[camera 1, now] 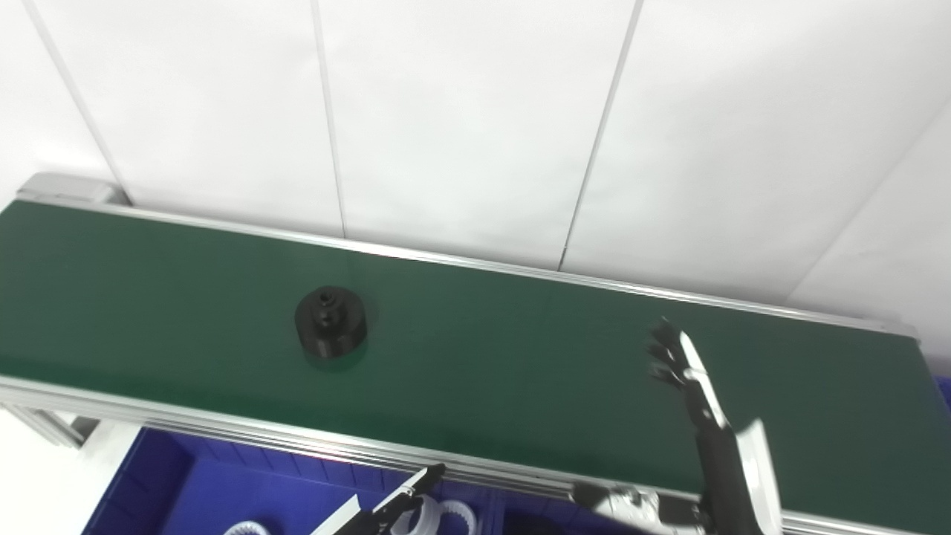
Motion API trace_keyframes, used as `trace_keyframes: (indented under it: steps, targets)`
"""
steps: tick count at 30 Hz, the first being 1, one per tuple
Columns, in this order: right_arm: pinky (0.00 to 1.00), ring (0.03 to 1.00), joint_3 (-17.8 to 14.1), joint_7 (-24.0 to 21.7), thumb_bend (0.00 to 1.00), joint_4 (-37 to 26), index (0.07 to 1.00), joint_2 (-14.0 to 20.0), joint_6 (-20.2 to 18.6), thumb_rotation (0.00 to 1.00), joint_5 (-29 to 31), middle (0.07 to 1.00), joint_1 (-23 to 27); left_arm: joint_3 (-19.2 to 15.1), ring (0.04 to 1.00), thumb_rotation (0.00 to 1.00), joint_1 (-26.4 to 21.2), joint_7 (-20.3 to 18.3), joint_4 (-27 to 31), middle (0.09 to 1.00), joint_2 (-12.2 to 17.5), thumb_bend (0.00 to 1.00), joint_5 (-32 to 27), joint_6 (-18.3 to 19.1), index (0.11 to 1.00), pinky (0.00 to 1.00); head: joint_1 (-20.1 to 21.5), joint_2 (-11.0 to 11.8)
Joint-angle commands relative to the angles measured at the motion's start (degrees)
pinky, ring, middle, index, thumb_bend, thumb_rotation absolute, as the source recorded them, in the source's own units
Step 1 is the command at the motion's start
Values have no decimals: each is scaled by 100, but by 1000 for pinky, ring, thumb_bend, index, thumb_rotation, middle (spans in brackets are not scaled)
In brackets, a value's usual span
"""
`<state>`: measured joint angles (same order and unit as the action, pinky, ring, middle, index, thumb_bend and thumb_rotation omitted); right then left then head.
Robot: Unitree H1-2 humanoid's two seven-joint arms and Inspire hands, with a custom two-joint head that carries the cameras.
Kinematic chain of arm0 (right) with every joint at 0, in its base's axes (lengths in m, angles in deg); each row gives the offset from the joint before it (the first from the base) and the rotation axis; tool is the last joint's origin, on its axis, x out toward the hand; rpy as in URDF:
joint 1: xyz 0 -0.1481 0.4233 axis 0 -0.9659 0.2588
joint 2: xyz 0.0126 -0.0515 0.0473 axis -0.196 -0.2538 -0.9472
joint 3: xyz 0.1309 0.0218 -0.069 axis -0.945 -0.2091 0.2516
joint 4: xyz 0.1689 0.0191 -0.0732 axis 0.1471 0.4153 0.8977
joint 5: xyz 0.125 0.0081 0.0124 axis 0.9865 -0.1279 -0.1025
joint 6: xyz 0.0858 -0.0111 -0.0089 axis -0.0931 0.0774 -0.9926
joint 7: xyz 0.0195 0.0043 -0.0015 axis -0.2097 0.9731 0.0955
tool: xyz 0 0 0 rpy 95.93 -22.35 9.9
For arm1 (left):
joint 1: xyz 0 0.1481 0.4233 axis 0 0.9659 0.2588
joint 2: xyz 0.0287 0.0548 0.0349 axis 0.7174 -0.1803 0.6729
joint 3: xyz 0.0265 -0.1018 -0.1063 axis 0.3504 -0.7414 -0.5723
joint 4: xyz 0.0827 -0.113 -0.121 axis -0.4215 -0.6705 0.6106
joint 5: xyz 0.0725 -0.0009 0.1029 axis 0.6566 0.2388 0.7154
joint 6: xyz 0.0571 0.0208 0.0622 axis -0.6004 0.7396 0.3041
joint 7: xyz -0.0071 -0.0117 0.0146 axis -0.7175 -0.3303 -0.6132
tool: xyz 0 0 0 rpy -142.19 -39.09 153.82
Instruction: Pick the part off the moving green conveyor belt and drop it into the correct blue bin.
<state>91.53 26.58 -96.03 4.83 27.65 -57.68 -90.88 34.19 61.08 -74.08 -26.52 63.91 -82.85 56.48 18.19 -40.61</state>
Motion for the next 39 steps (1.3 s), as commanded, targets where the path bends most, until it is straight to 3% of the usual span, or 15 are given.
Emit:
trace_keyframes:
  steps: [1,5,11,14,20,24,30,39]
  targets:
    - [804,887,-35,-282,871,-237,964,-40,-388,189,-121,922,467,-11,1000,341,-106,-73,34,1000,77,868,-117,-201,1000,953,22,-65]
    - [776,874,-36,-617,893,-48,953,-7,-797,135,-240,912,1109,-37,1000,345,-156,-161,16,1000,115,872,-179,-201,1000,928,-18,-98]
    - [761,849,-2,-849,876,356,950,-114,-1270,185,-388,895,1829,-94,1000,307,-183,-304,-2,1000,124,847,-267,-201,1000,949,-56,-104]
    - [742,837,78,-919,874,613,950,-242,-1583,265,-562,890,2187,-112,1000,301,-202,-316,-3,1000,125,837,-247,-201,1000,980,-14,-81]
    - [735,839,308,-977,893,1371,946,-385,-1962,343,-876,881,2875,-102,1000,308,-247,-384,-57,1000,97,838,-251,-201,1000,897,-36,-46]
    - [703,814,478,-1006,911,1819,940,-475,-2203,390,-1076,860,3244,-115,1000,327,-212,-413,-35,1000,70,865,-266,-202,1000,941,-76,-20]
    - [705,838,878,-1118,920,2598,938,-538,-2332,429,-1263,872,3889,-123,1000,327,-168,-444,4,1000,27,857,-268,-202,1000,936,-145,3]
    - [720,840,1323,-1263,949,3378,946,-605,-2471,488,-1380,889,4472,-74,1000,297,-186,-529,-8,1000,-52,850,-340,-201,1000,905,-282,11]
